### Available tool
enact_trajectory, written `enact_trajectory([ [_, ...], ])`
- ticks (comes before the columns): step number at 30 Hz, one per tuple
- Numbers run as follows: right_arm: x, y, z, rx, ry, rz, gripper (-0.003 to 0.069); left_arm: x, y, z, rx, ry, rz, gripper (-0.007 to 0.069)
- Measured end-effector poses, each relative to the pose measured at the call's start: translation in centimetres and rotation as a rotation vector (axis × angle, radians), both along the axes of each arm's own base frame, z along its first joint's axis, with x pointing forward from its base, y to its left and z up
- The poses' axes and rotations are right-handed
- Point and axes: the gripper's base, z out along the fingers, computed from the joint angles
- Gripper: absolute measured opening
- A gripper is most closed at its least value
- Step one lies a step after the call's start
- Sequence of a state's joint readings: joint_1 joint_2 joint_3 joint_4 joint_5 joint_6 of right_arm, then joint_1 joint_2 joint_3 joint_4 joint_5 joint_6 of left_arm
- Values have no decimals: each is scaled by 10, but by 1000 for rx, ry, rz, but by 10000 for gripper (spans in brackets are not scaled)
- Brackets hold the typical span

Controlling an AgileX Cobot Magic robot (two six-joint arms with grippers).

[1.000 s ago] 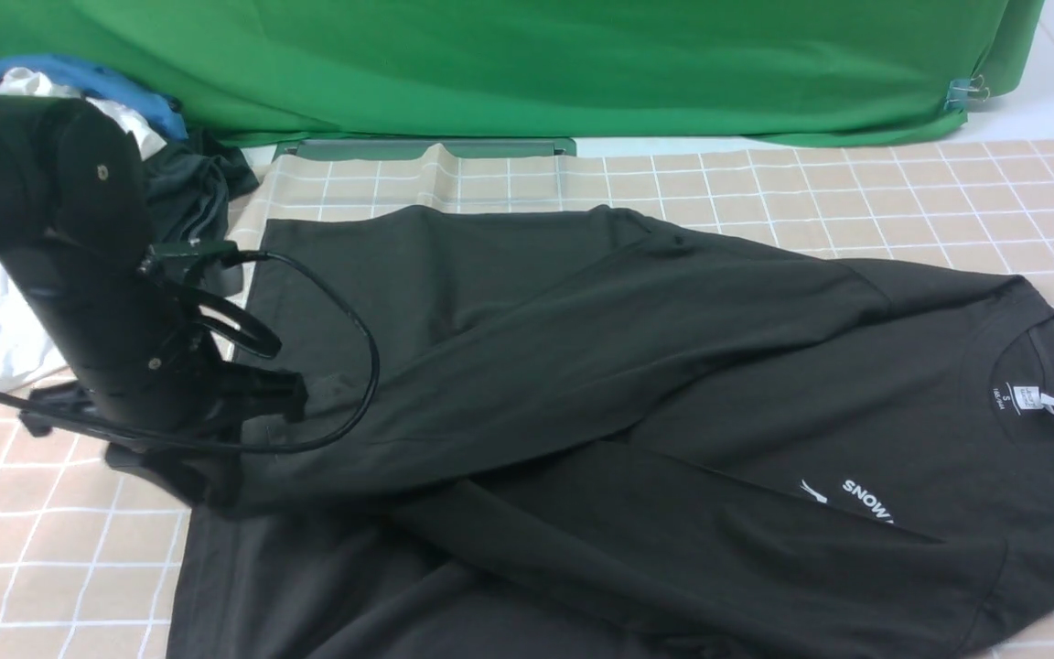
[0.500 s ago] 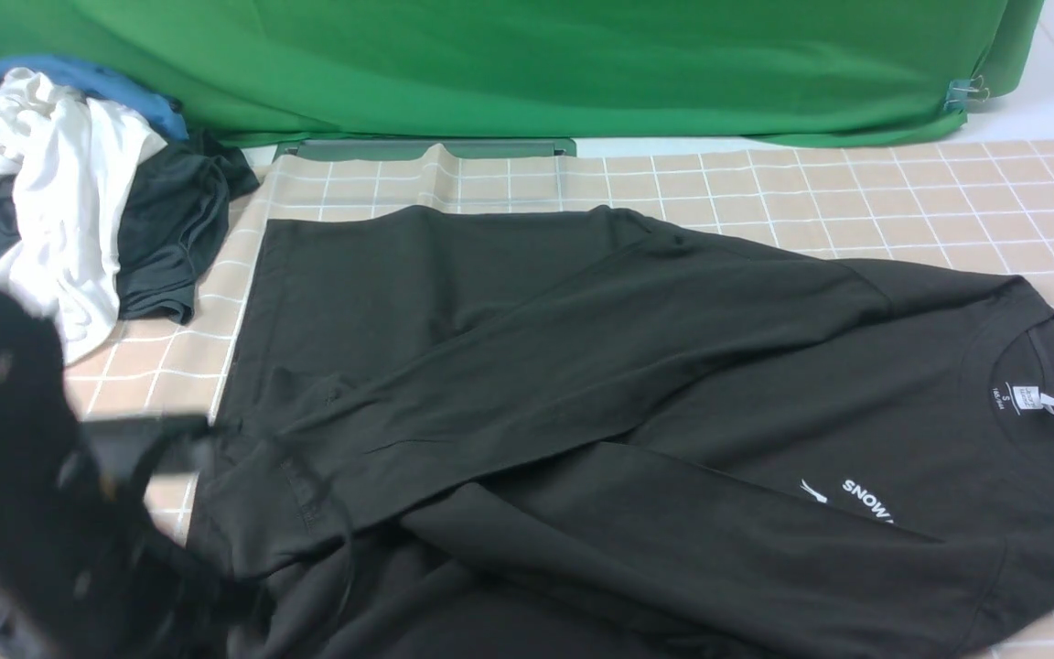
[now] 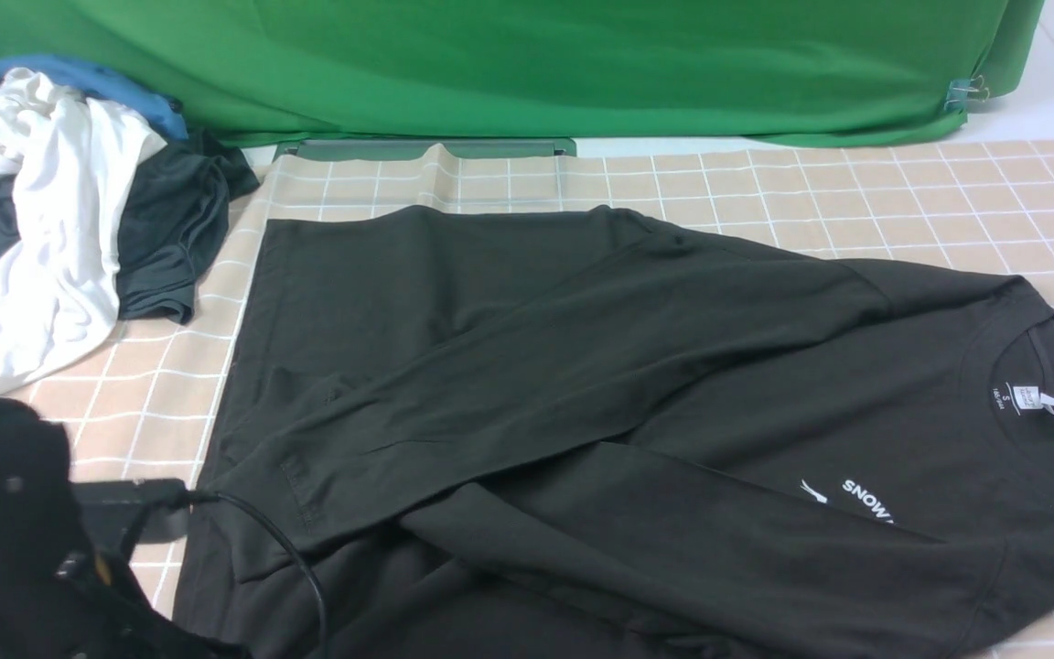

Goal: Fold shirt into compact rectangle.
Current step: 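Grasp the near edge of the shirt at its hem and shoulder corners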

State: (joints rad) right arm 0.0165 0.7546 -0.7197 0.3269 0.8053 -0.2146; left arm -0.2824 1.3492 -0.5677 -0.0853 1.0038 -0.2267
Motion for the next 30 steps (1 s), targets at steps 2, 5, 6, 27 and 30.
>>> enact_trajectory([
  [2,0,0,0,0,0,0,198,3,-1,-10,12,43,1,489],
  [5,0,0,0,0,0,0,202,7,-2,-21,26,93,3,484],
  [6,0,0,0,0,0,0,204,7,-2,-24,28,114,6,468],
  [27,10,21,-12,-20,353,279,207,-12,8,22,41,-48,-39,34],
  [30,13,39,-19,-36,398,389,207,-19,11,33,29,-95,-29,35],
])
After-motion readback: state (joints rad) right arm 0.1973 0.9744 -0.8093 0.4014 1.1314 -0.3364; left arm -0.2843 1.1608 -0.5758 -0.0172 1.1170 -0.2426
